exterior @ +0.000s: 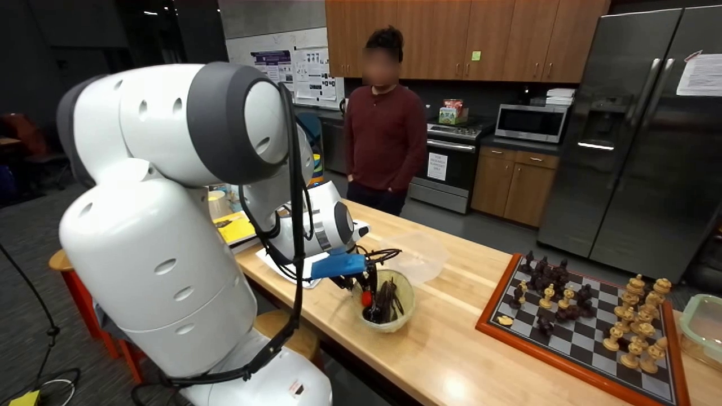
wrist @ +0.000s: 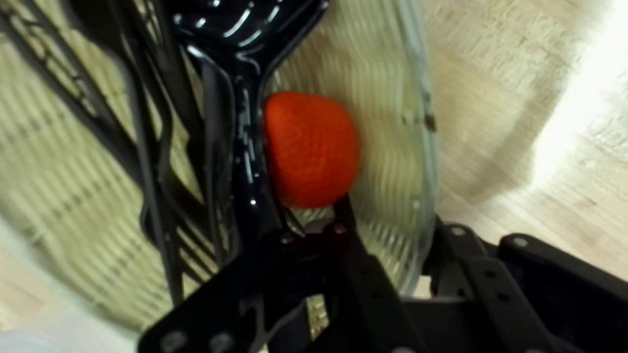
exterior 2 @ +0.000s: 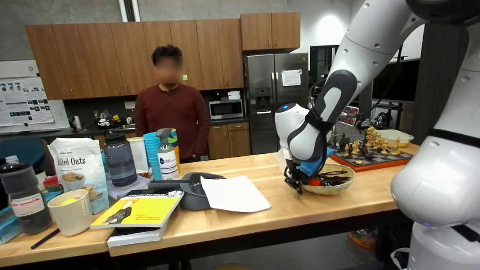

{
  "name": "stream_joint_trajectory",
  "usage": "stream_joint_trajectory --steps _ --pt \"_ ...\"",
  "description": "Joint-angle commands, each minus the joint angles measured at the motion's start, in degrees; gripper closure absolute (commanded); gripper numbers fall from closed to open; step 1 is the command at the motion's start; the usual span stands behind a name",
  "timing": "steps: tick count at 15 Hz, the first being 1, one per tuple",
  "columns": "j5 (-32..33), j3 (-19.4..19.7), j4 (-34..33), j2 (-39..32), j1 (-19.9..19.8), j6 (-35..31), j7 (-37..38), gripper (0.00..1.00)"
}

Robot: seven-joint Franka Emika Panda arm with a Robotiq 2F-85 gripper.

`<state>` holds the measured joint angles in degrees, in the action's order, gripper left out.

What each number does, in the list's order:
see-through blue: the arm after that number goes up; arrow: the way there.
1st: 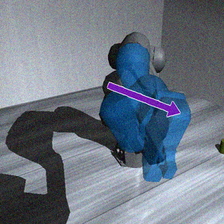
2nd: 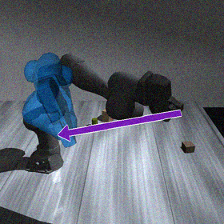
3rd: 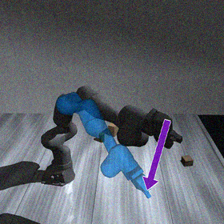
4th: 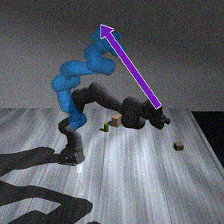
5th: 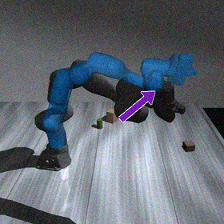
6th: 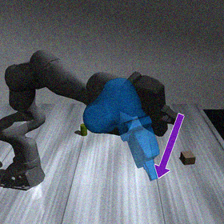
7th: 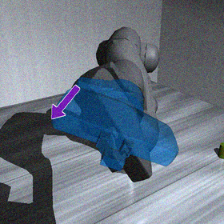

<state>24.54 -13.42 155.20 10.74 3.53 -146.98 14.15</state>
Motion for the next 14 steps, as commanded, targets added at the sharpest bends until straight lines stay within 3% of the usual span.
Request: stream_joint_trajectory --steps 1,14 --pt "3.5 0.7 -0.6 -1.6 -1.0 -1.0 0.9 0.98" --pt "7.7 0.6 1.8 3.9 -0.9 -0.7 1.5 0.98"
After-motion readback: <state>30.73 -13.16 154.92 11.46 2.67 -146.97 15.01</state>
